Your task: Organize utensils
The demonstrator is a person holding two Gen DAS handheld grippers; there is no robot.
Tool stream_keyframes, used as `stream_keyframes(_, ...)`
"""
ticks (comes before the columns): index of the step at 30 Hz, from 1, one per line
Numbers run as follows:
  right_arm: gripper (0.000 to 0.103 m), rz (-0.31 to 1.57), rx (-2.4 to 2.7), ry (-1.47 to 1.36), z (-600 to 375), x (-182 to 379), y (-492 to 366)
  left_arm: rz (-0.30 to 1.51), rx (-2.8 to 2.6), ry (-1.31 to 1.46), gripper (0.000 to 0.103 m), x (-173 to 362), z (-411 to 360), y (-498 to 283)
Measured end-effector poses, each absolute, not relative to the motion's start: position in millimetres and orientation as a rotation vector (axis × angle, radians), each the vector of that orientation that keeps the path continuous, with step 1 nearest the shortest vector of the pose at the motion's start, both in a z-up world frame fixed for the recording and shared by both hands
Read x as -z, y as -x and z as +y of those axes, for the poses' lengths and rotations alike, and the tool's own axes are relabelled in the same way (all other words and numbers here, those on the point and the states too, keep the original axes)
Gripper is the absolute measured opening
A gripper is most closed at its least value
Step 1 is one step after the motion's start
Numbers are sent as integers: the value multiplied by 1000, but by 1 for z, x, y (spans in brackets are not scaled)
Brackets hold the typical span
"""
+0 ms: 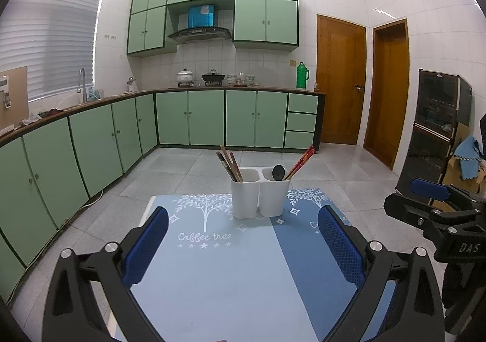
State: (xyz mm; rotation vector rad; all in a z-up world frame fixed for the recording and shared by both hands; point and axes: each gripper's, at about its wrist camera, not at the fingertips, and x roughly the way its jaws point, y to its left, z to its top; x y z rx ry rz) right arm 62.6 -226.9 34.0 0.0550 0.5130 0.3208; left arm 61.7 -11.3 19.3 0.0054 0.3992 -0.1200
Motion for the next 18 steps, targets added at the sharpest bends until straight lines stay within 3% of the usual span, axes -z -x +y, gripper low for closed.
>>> stream_keyframes(18,97,515,-322,-53,-227,-33,-64,403,116,-9,97,-18,-10,-62)
